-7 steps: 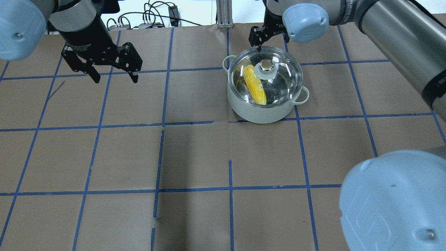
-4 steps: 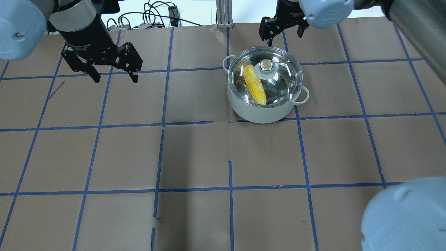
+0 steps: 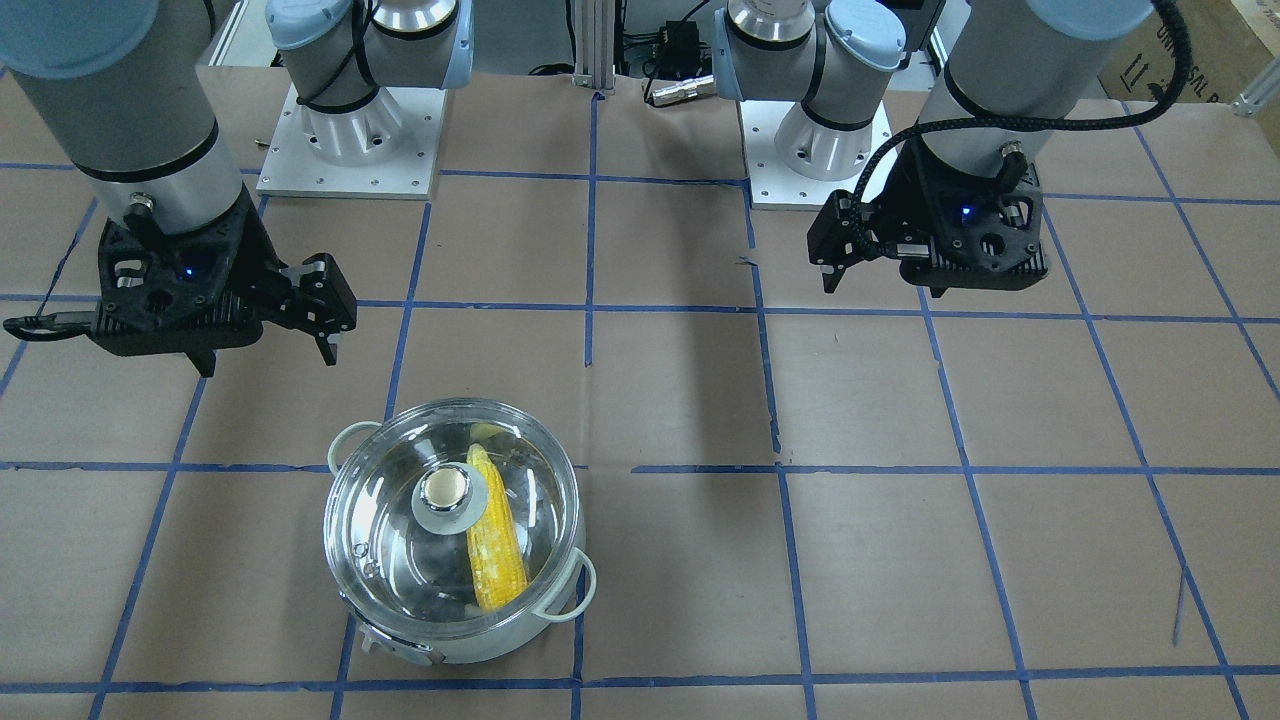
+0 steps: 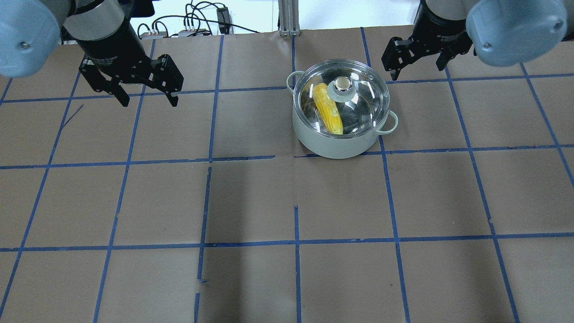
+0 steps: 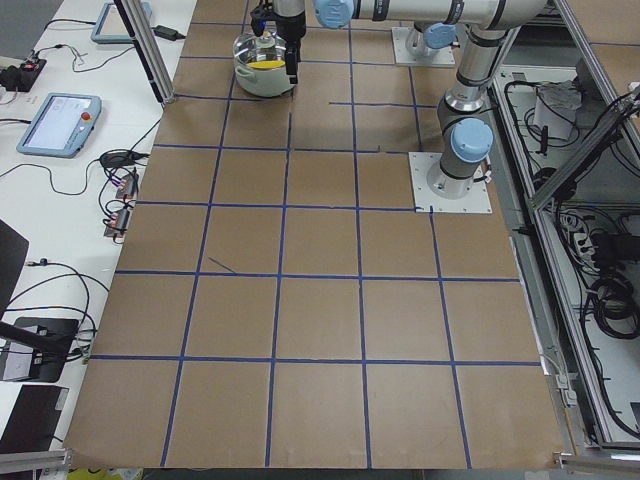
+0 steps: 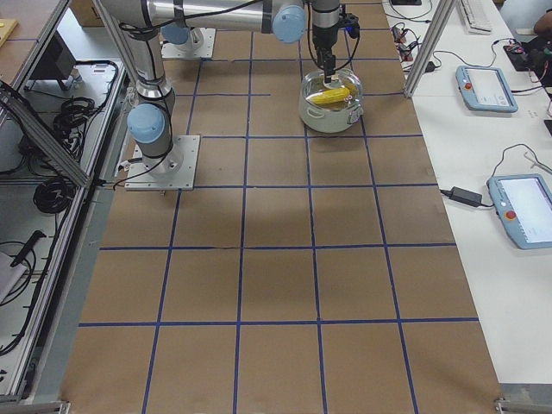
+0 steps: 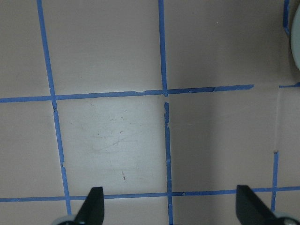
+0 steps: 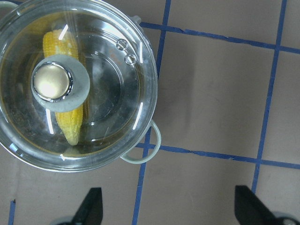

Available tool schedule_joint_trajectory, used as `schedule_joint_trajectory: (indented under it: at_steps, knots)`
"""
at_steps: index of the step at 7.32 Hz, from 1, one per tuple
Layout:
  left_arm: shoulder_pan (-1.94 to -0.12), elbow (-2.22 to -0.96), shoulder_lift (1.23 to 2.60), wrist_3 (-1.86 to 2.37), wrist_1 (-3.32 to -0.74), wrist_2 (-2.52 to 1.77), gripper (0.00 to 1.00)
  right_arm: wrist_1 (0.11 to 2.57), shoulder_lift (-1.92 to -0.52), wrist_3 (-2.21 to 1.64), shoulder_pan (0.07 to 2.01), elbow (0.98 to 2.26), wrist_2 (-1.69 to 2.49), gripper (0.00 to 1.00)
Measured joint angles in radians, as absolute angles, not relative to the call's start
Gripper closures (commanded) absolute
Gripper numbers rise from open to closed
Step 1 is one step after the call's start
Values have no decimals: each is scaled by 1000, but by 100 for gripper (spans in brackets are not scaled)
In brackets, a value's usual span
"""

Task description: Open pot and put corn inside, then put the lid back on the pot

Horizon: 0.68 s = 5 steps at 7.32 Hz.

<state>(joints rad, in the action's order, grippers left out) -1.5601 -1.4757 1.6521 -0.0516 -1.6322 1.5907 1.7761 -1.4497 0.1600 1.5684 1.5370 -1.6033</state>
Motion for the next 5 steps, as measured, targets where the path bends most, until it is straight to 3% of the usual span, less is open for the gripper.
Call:
schedule_joint_trajectory:
  at_steps: [5]
  knots:
    - [-1560, -1476, 1652, -52, -1632, 1591, 0, 1776, -1479, 147, 1565, 1549, -1604, 0]
